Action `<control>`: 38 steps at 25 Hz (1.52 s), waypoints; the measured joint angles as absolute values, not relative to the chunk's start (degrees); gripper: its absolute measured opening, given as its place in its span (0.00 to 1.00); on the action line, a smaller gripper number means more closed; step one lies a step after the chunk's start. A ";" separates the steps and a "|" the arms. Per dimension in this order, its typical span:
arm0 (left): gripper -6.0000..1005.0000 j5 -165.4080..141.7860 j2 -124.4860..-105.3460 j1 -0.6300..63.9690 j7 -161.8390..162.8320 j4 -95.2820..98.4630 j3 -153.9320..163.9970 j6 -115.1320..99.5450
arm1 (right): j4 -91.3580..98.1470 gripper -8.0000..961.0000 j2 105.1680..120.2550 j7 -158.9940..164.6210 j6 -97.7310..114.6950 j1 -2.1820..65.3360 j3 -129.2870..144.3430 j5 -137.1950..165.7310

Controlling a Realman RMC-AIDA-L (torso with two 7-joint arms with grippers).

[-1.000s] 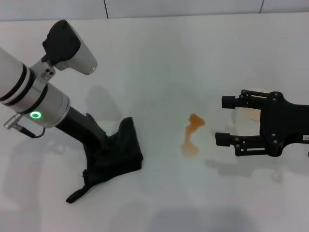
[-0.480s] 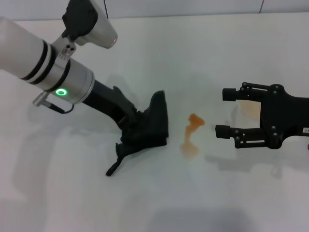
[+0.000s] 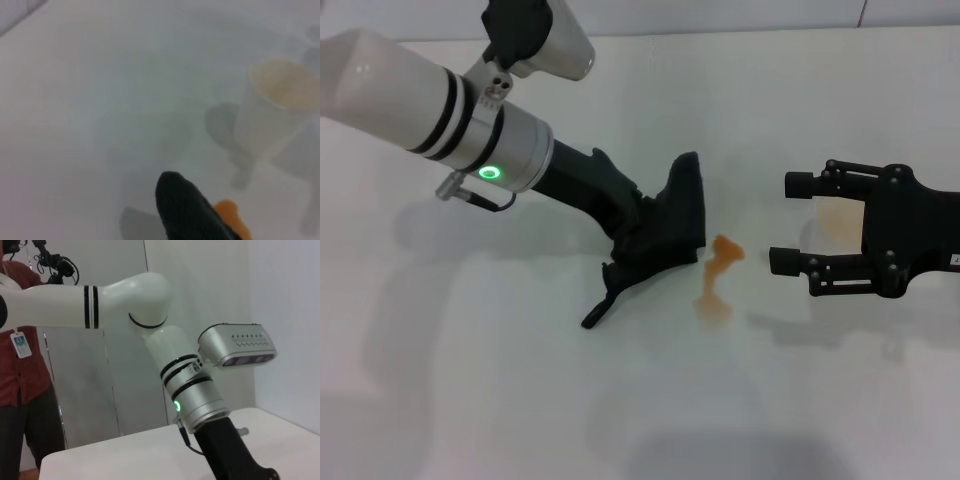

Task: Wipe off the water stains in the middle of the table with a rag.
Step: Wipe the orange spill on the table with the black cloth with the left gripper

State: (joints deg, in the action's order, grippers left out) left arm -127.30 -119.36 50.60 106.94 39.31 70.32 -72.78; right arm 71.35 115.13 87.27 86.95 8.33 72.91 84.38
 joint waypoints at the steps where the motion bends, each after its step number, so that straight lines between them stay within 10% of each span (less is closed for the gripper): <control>1: 0.08 -126.45 -119.43 51.12 106.00 38.16 70.32 -71.88 | 71.37 0.87 115.13 87.27 86.93 8.34 72.91 84.38; 38: 0.08 -112.66 -119.71 50.77 103.80 33.41 92.66 -70.71 | 71.54 0.87 115.13 87.29 86.92 9.18 73.42 84.58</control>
State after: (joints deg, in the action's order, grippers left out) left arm -112.66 -119.71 50.77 103.80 33.41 92.66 -70.71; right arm 71.54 115.13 87.29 86.92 9.18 73.42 84.58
